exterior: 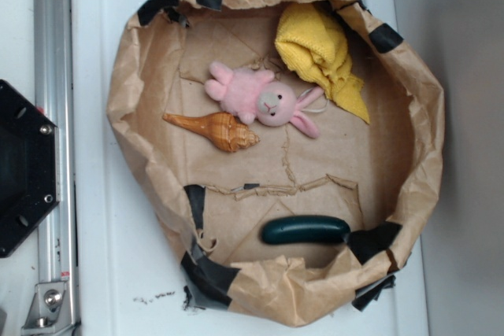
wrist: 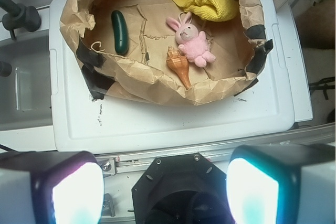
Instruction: Grab the yellow cloth.
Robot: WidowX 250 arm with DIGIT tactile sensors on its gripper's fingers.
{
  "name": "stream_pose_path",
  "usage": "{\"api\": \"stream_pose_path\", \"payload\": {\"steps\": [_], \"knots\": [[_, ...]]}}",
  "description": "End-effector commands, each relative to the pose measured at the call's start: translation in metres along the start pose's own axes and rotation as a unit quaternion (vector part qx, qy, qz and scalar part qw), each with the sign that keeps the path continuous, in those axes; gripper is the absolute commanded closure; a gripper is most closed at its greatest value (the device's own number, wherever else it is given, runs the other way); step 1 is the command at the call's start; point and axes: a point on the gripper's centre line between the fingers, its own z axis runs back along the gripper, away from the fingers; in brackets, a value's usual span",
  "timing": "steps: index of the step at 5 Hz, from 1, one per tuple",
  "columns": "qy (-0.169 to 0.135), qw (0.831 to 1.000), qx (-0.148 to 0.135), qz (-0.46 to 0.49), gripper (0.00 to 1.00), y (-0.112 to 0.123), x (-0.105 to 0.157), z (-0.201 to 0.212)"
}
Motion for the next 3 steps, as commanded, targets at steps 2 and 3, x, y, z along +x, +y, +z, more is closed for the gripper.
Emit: {"api": "stream_pose_path", "payload": {"steps": [2,3], "knots": [[-0.004,0.993,-0.019,0.117,0.00,0.026,0.047,-0.040],[-0.022,0.986,-0.029,0.160,0.00,0.032,0.086,-0.063]]}}
